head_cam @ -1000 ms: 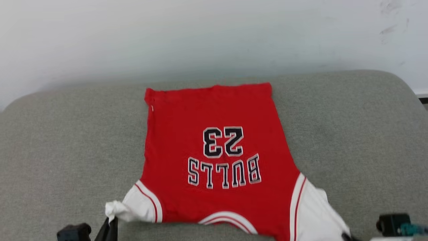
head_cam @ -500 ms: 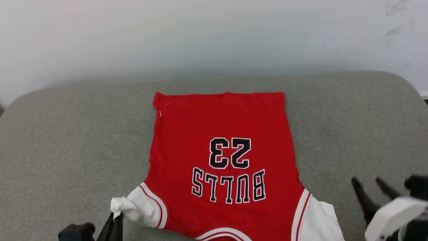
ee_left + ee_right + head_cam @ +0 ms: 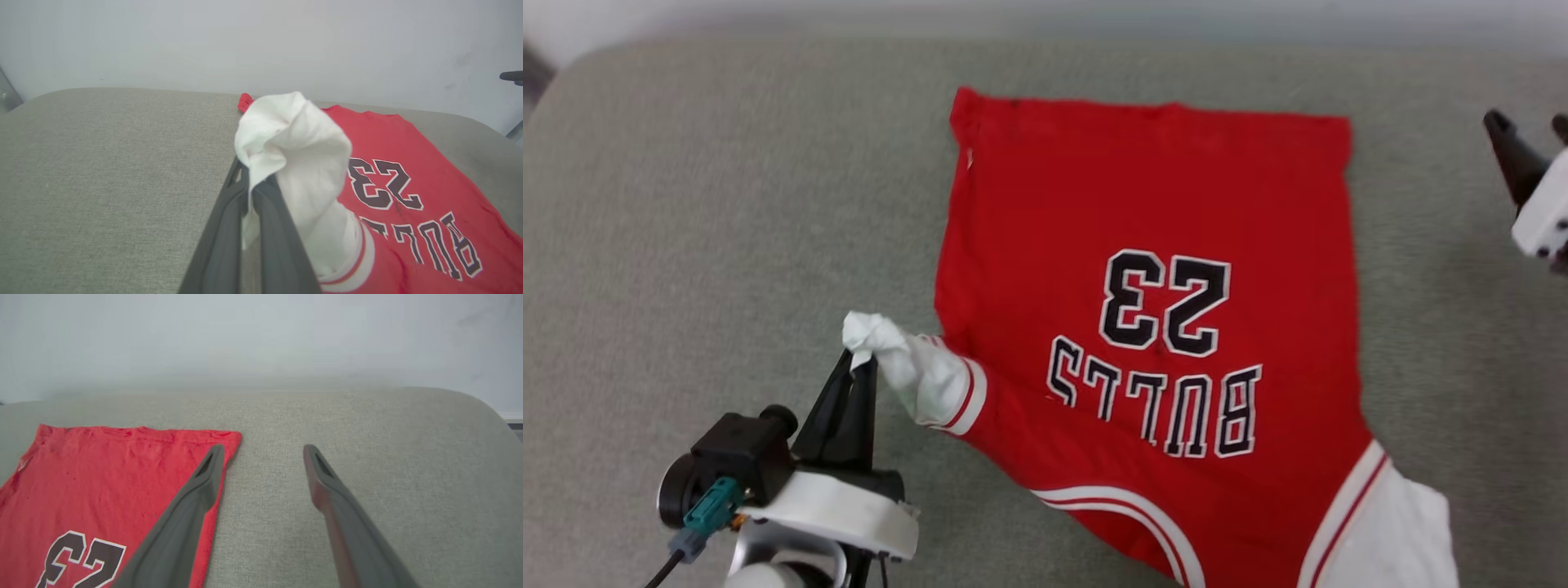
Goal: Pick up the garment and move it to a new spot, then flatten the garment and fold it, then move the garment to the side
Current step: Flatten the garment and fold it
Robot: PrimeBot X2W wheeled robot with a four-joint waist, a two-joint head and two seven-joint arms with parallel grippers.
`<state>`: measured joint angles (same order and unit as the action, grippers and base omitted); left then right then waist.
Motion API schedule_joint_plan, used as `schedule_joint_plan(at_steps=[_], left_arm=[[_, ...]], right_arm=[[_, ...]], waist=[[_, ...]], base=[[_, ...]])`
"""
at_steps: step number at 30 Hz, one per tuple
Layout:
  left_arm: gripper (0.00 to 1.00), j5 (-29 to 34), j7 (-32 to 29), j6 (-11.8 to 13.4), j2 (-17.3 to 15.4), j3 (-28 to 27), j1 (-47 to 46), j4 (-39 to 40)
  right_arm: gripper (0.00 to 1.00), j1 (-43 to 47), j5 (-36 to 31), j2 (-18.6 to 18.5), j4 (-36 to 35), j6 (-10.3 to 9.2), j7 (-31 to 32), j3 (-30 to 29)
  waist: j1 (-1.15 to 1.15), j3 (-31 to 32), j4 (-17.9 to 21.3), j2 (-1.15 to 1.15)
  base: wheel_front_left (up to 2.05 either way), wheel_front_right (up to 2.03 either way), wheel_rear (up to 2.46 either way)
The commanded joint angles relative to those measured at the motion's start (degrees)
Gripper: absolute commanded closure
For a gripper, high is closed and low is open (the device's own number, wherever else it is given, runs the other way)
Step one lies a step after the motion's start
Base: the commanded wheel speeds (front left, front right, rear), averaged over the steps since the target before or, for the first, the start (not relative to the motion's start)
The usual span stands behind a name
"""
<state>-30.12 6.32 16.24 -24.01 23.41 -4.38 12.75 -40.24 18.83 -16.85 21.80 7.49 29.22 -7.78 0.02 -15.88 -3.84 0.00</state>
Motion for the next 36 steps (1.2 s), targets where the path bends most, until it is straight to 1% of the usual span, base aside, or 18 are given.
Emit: schedule_joint_plan(at_steps=[1, 3, 6, 9, 12, 16, 20, 21, 22, 23, 27, 30, 33, 36], left_arm=[[1.00, 0.39, 0.47, -0.20, 0.35, 0.06, -1.11, -0.14], [1.00, 0.85, 0.87, -0.90, 0.80, 0.74, -2.84, -0.58], [1.00, 1.25, 1.59, -2.01, 1.76, 1.63, -5.13, -1.28], [1.00, 1.26, 2.23, -2.79, 2.50, 2.23, -7.00, -2.18], [1.00, 1.38, 2.94, -3.34, 3.19, 2.62, -8.47, -2.77], [1.00, 1.16, 3.65, -4.22, 4.30, 3.44, -10.11, -4.35], [1.00, 1.03, 4.20, -4.68, 5.02, 3.95, -10.85, -5.93], [1.00, 0.94, 4.36, -4.76, 5.16, 4.03, -10.93, -6.23], [1.00, 0.84, 4.42, -4.85, 5.22, 4.13, -10.90, -6.62], [1.00, 0.81, 4.45, -4.87, 5.25, 4.15, -10.78, -6.96], [1.00, 0.23, 4.59, -5.00, 5.42, 4.31, -9.96, -8.36], [1.00, -0.39, 4.59, -4.77, 5.24, 4.28, -8.52, -9.47], [1.00, -1.19, 4.20, -4.32, 4.81, 3.98, -6.72, -10.99], [1.00, -2.17, 3.45, -3.46, 4.15, 3.36, -4.33, -12.26]], right_arm=[[0.00, -1.33, -0.21, -0.29, 0.77, 0.00, 0.98, 0.69], [0.00, -5.82, -0.56, -1.90, 4.22, -0.01, 5.69, 1.69], [0.00, -11.23, -1.01, -3.15, 8.47, -0.01, 11.88, 2.20], [0.00, -15.31, -2.05, -3.60, 11.78, -0.01, 16.11, 2.07], [0.00, -18.65, -3.04, -3.16, 14.04, -0.01, 17.81, 1.64], [0.00, -20.47, -4.54, -1.91, 18.16, -0.01, 18.51, 0.50], [0.00, -18.65, -5.92, -0.22, 23.98, 0.01, 22.16, -0.13], [0.09, -18.25, -6.28, 0.02, 25.25, 0.00, 23.05, -0.46], [0.65, -17.75, -6.58, 0.16, 26.33, 0.00, 23.88, -0.87], [1.00, -17.58, -6.96, 0.29, 26.84, 0.00, 24.29, -1.15], [1.00, -18.68, -8.73, -0.88, 26.20, -0.01, 22.56, -1.28], [1.00, -19.43, -9.81, -2.41, 25.51, -0.01, 21.81, -0.76], [1.00, -19.46, -10.09, -3.68, 23.93, -0.01, 21.31, 0.90], [1.00, -17.21, -9.14, -5.02, 21.83, -0.01, 21.37, 3.82]], waist=[[-0.02, -5.44, -4.68, 0.00], [-0.02, -7.33, -5.87, 0.00], [-0.02, -10.00, -7.40, 0.00], [-0.02, -12.39, -8.61, 0.00], [-0.02, -14.67, -9.41, 0.00], [-0.02, -16.40, -10.46, 0.00], [-0.02, -16.48, -10.89, 0.00], [-0.02, -16.27, -10.92, 0.00], [-0.02, -15.89, -10.94, 0.00], [-0.02, -15.52, -10.88, 0.00], [-0.02, -13.00, -10.29, 0.00], [-0.02, -9.75, -9.10, 0.00], [-0.02, -5.27, -7.53, 0.00], [-0.02, -0.66, -5.68, 0.00]], base=[[0.00, 0.00, 0.00], [0.00, 0.00, 0.00], [0.00, 0.00, 0.00], [0.00, 0.00, 0.00], [0.00, 0.00, 0.00], [0.00, 0.00, 0.00], [0.00, 0.00, 0.00], [0.00, 0.00, 0.00], [0.00, 0.00, 0.00], [0.00, 0.00, 0.00], [0.00, 0.00, 0.00], [0.00, 0.00, 0.00], [0.00, 0.00, 0.00], [0.00, 0.00, 0.00]])
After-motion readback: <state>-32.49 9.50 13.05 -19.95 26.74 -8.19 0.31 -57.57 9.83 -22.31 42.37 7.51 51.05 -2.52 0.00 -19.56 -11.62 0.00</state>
